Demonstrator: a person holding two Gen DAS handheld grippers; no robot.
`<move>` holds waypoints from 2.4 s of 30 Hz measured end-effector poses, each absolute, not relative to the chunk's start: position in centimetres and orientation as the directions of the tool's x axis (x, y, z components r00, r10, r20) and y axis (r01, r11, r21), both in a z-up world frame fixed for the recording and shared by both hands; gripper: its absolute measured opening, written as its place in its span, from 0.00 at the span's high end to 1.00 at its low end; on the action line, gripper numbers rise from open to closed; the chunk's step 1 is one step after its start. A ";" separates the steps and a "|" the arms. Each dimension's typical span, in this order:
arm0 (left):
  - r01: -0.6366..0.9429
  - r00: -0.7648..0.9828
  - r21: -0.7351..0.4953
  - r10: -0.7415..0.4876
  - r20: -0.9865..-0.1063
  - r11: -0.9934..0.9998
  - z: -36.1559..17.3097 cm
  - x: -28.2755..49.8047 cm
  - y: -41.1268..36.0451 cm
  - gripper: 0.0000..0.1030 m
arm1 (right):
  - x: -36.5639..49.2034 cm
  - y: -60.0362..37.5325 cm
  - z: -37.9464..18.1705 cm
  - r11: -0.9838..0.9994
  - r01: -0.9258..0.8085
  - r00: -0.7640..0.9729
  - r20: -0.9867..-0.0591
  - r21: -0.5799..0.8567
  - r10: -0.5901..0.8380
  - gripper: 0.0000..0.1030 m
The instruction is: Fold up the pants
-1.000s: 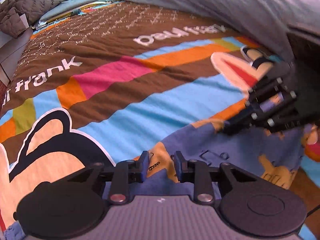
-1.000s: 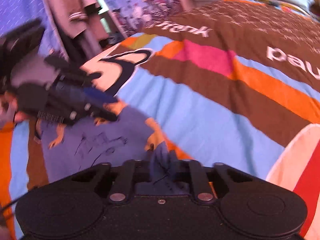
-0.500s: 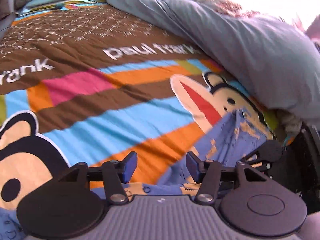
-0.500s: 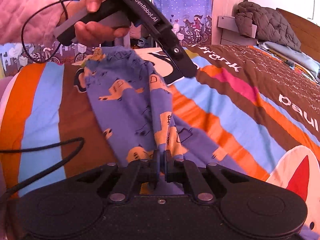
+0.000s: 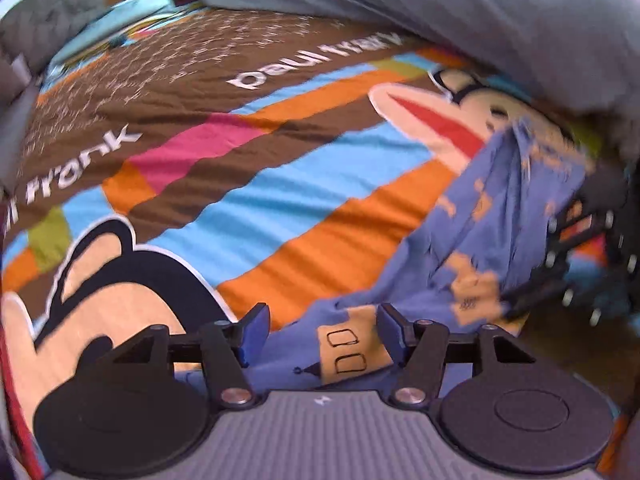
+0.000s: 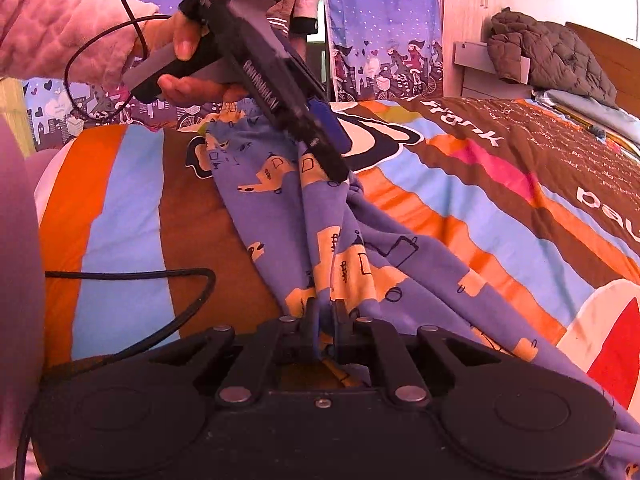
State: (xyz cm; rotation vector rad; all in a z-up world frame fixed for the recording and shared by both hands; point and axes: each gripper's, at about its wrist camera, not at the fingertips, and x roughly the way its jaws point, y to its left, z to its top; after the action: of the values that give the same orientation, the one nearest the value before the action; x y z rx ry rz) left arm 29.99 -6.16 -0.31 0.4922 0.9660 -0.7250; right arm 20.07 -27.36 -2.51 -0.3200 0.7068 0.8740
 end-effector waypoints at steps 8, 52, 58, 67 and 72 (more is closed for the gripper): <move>0.784 0.314 0.078 -0.285 -0.906 0.615 -1.5 31.6 -7.4 0.28 | 20.0 -27.4 -2.7 0.612 -0.790 0.437 -0.684 0.018 0.584 0.92; 0.385 0.573 -0.035 -0.269 -0.774 0.922 -0.4 37.4 -7.2 0.90 | 21.4 -40.8 0.2 0.990 -0.120 0.714 -0.699 -0.069 0.038 0.25; 0.706 0.413 -0.016 -0.431 -0.802 0.708 -0.5 32.2 -16.9 0.86 | 19.5 -45.8 1.1 0.999 0.019 0.738 -0.673 -0.042 -0.043 0.23; 0.811 0.280 -0.018 -0.415 -0.866 0.585 -5.2 26.0 -19.5 0.65 | 25.3 -49.0 -1.9 1.000 0.028 0.634 -0.773 -0.004 -0.021 0.74; 0.785 0.269 -0.052 -0.415 -0.869 0.617 -4.8 25.9 -18.0 0.53 | 25.1 -49.7 -1.8 0.995 0.100 0.671 -0.737 -0.023 -0.085 0.83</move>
State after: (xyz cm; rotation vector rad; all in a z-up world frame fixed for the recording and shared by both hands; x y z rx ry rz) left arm 25.86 -18.00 -4.79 0.4330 1.0031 -0.8436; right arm 25.12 -49.73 -1.77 0.0202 0.8294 -0.1042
